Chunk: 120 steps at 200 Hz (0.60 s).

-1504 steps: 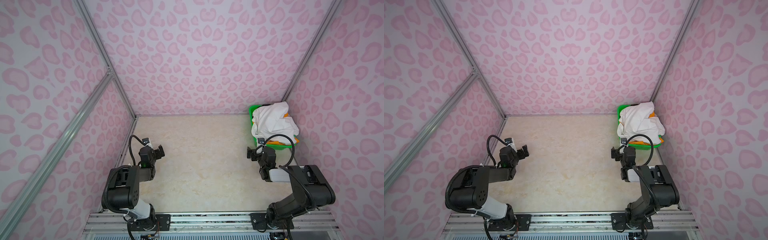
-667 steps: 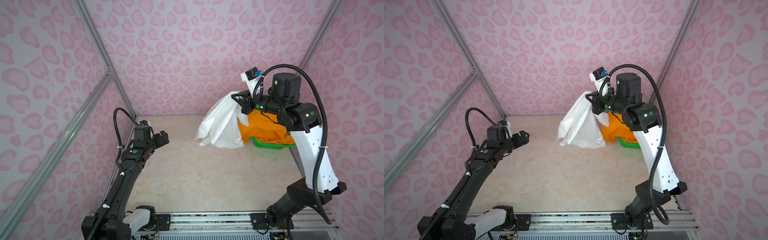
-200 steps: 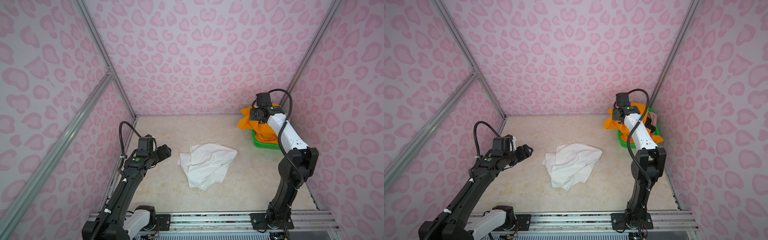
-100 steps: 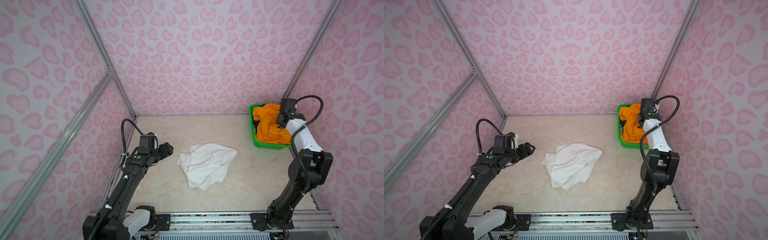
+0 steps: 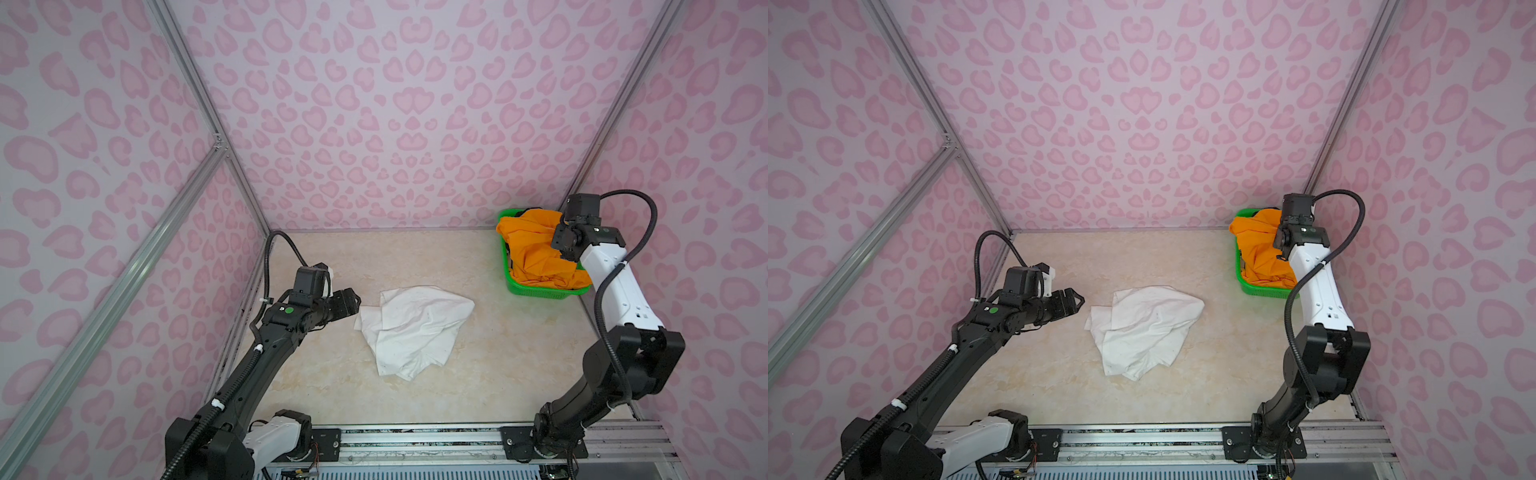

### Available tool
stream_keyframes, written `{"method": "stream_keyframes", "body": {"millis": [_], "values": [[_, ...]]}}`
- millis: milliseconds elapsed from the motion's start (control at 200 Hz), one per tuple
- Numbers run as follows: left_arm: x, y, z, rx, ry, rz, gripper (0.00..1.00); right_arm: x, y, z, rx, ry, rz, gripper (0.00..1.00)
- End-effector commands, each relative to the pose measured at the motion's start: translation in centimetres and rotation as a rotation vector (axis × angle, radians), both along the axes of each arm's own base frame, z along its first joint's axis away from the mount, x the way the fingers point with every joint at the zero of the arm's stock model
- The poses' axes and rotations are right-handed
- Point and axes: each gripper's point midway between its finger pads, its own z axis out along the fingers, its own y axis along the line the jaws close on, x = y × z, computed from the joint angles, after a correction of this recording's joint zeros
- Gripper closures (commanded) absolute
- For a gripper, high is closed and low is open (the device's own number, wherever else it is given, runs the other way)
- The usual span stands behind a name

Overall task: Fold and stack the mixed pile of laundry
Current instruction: 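Move the left gripper to the shirt's near edge while the right reaches its far edge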

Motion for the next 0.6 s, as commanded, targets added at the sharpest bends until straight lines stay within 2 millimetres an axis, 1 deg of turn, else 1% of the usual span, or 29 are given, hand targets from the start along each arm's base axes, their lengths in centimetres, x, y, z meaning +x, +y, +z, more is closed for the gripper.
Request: {"method": "stream_keyframes", "body": {"millis": [0,65,90,120,130,135,180,190,195,220,230,235,250,260,265,275,295,300,310,335,365,375,390,410,425,450,515,555,595], "values": [[-0.1,-0.2,-0.9,0.018,0.018,-0.002,0.18,-1.7,1.4,1.4,-0.056,0.027,0.053,0.33],[-0.2,-0.5,-1.1,0.013,0.025,-0.01,0.18,-2.4,3.5,1.9,-0.034,0.031,0.128,0.33],[-0.3,-0.7,-1.2,0.012,0.029,-0.015,0.18,-2.6,5.0,1.7,-0.005,0.035,0.186,0.32],[-0.4,-0.9,-1.4,0.012,0.034,-0.024,0.18,-2.8,6.2,1.7,0.026,0.032,0.234,0.32],[-0.4,-1.0,-1.4,0.011,0.035,-0.027,0.18,-3.0,7.2,1.6,0.046,0.03,0.267,0.32],[-0.4,-1.0,-1.5,0.011,0.036,-0.028,0.18,-3.0,7.2,1.6,0.046,0.03,0.267,0.32],[-0.6,-1.4,-1.7,0.01,0.044,-0.043,0.18,-3.5,10.1,1.1,0.113,0.028,0.374,0.32],[-0.6,-1.4,-1.7,0.009,0.045,-0.045,0.18,-3.7,11.0,1.0,0.133,0.027,0.407,0.31],[-0.6,-1.5,-1.8,0.01,0.048,-0.048,0.18,-3.7,11.0,1.0,0.133,0.027,0.407,0.31],[-0.7,-1.7,-1.9,0.009,0.051,-0.058,0.18,-4.0,12.4,0.7,0.168,0.026,0.458,0.31],[-0.8,-1.8,-2.0,0.008,0.054,-0.062,0.18,-4.3,13.6,0.4,0.199,0.029,0.501,0.31],[-0.8,-1.9,-2.0,0.008,0.054,-0.065,0.19,-4.3,13.6,0.4,0.199,0.029,0.501,0.31],[-0.9,-2.0,-2.1,0.007,0.056,-0.071,0.19,-4.5,14.7,0.7,0.225,0.017,0.536,0.3],[-0.9,-2.1,-2.2,0.008,0.059,-0.074,0.19,-4.8,15.3,-0.4,0.243,0.039,0.555,0.3],[-1.0,-2.2,-2.2,0.007,0.06,-0.076,0.2,-5.0,16.1,-0.7,0.27,0.045,0.586,0.3],[-1.0,-2.3,-2.3,0.007,0.063,-0.08,0.2,-5.2,16.6,-0.9,0.281,0.048,0.601,0.3],[-1.1,-2.4,-2.5,0.006,0.066,-0.087,0.21,-5.8,18.3,-1.6,0.329,0.057,0.661,0.3],[-1.1,-2.5,-2.5,0.006,0.067,-0.089,0.21,-5.8,18.3,-1.6,0.329,0.057,0.661,0.3],[-1.2,-2.6,-2.6,0.007,0.071,-0.093,0.21,-6.0,19.0,-1.9,0.346,0.061,0.683,0.3],[-1.3,-2.9,-2.8,0.006,0.075,-0.1,0.22,-6.8,20.9,-3.0,0.391,0.08,0.736,0.3],[-1.4,-3.1,-3.2,0.005,0.082,-0.106,0.23,-7.4,22.2,-3.9,0.416,0.098,0.771,0.3],[-1.4,-3.2,-3.3,0.004,0.084,-0.109,0.23,-7.9,22.9,-4.6,0.427,0.115,0.792,0.3],[-1.4,-3.4,-3.5,0.004,0.088,-0.112,0.24,-8.2,23.4,-5.0,0.433,0.125,0.805,0.3],[-1.5,-3.5,-3.8,0.002,0.094,-0.114,0.25,-8.9,24.4,-6.1,0.437,0.155,0.831,0.3],[-1.5,-3.7,-3.9,0.0,0.095,-0.118,0.26,-9.2,24.8,-6.4,0.437,0.163,0.843,0.3],[-1.6,-4.0,-4.2,-0.001,0.101,-0.122,0.27,-10.0,25.5,-8.0,0.431,0.199,0.855,0.3],[-1.7,-4.6,-4.9,-0.007,0.108,-0.129,0.29,-11.5,26.8,-10.7,0.438,0.263,0.866,0.3],[-1.7,-5.0,-5.3,-0.013,0.111,-0.13,0.3,-12.3,27.3,-11.7,0.445,0.289,0.875,0.3],[-1.6,-5.4,-5.6,-0.018,0.112,-0.131,0.31,-12.8,27.2,-12.6,0.449,0.311,0.857,0.3]]}}
